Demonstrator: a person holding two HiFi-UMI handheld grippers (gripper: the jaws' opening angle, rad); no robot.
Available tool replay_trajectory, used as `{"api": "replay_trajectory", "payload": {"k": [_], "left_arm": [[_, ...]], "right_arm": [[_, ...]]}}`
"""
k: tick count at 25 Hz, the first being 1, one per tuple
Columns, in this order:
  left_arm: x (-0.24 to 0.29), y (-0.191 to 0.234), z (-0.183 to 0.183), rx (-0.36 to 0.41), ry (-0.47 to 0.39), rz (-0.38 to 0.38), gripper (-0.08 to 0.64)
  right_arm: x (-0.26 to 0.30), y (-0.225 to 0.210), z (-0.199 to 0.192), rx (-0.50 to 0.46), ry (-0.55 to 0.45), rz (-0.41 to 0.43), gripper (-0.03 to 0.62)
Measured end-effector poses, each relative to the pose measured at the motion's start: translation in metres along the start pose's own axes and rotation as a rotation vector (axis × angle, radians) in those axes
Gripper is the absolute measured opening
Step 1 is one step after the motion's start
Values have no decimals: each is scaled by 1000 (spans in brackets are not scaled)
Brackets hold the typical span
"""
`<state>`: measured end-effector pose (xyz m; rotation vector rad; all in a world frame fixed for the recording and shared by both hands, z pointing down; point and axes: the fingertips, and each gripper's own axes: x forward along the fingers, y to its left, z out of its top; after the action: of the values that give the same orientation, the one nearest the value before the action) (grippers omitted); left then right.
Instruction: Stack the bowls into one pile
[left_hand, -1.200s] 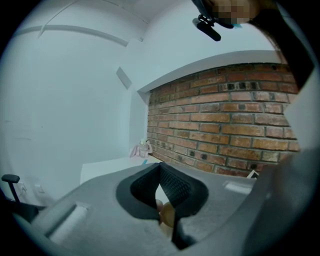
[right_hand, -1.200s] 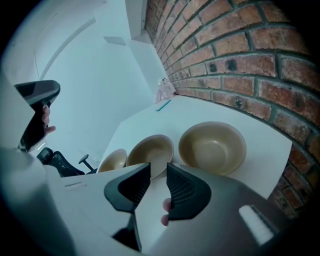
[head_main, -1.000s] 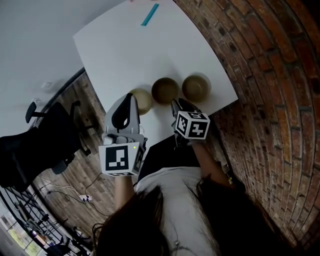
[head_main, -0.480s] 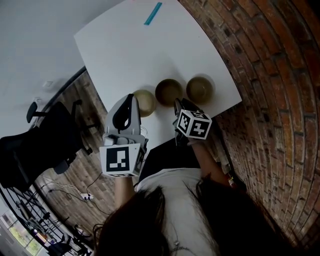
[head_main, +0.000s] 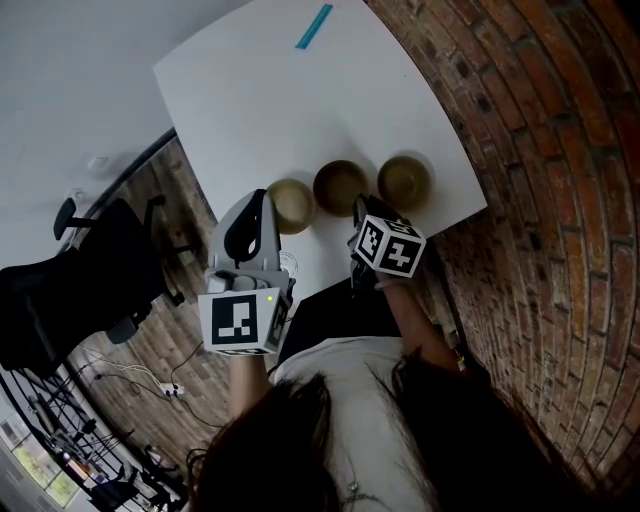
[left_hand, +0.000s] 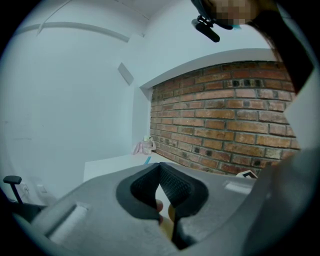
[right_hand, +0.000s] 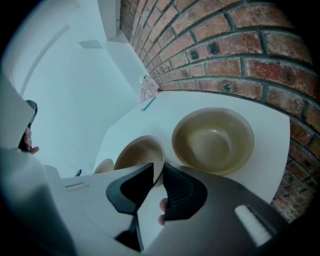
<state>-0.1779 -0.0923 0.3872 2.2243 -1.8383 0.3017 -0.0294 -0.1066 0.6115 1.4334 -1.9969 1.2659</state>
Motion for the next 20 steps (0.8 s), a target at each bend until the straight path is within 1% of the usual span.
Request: {"api": "replay_trajectory", "payload": {"k": [5, 10, 17, 20], "left_arm": [[1, 0, 3, -28, -14, 9, 0], [-1, 2, -2, 9, 4, 5, 0], [-2, -2, 5, -17, -24, 16, 0], [-3, -4, 4, -7, -21, 14, 0]], "right_arm": [[0, -2, 1, -7, 4, -17, 38], [-1, -4, 3, -9, 2, -24, 28], [-4, -6, 6, -5, 1, -21, 18], [-6, -6, 6, -8, 5, -14, 17]]}}
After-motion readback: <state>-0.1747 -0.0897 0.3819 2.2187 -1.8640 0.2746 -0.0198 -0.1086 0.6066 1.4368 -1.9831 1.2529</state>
